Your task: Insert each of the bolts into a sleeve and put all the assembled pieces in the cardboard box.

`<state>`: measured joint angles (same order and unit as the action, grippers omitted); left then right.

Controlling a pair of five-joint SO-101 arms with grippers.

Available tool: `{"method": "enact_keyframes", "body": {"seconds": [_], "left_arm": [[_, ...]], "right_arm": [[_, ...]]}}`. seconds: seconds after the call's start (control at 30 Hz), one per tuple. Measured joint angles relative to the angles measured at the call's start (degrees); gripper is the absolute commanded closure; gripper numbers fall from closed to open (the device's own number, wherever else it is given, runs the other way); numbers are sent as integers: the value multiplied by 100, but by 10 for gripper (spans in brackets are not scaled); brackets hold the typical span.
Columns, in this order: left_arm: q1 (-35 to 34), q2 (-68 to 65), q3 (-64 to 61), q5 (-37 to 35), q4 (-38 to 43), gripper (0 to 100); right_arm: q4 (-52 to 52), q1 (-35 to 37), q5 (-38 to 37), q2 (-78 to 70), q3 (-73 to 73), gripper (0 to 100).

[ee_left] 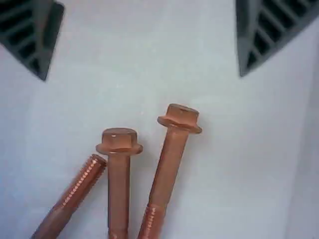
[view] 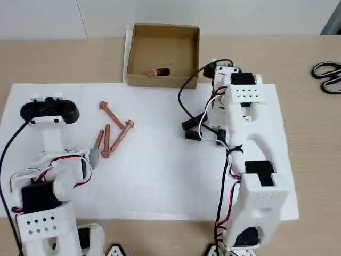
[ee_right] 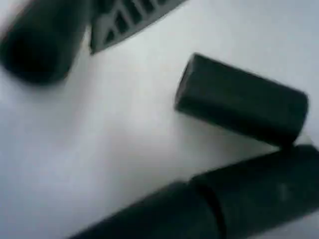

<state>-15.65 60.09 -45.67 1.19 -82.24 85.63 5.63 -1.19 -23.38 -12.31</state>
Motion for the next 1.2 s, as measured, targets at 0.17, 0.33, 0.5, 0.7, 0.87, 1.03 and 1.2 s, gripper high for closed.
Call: {"method": "enact_keyframes", "body": {"seconds": [0.17,0.33,0.5,0.7,0.87,1.03,1.2], "left_arm": [[0,0,0,0,0,767],[0,0,0,0,0,767],[0,0,0,0,0,767],[0,0,0,0,0,767],[0,0,0,0,0,767],[0,0,0,0,0,766],[0,0,0,0,0,765]], "right_arm": [[-9,0,-105,-185,0,845],[-9,0,-105,-193,0,845],[-26,0,-105,-369,0,846],[-211,0,-105,-633,-9,850],[-246,-44,-193,-659,-9,998],[-211,-62,-536,-659,-18,995],[695,18,-598,-360,-325,995]]}}
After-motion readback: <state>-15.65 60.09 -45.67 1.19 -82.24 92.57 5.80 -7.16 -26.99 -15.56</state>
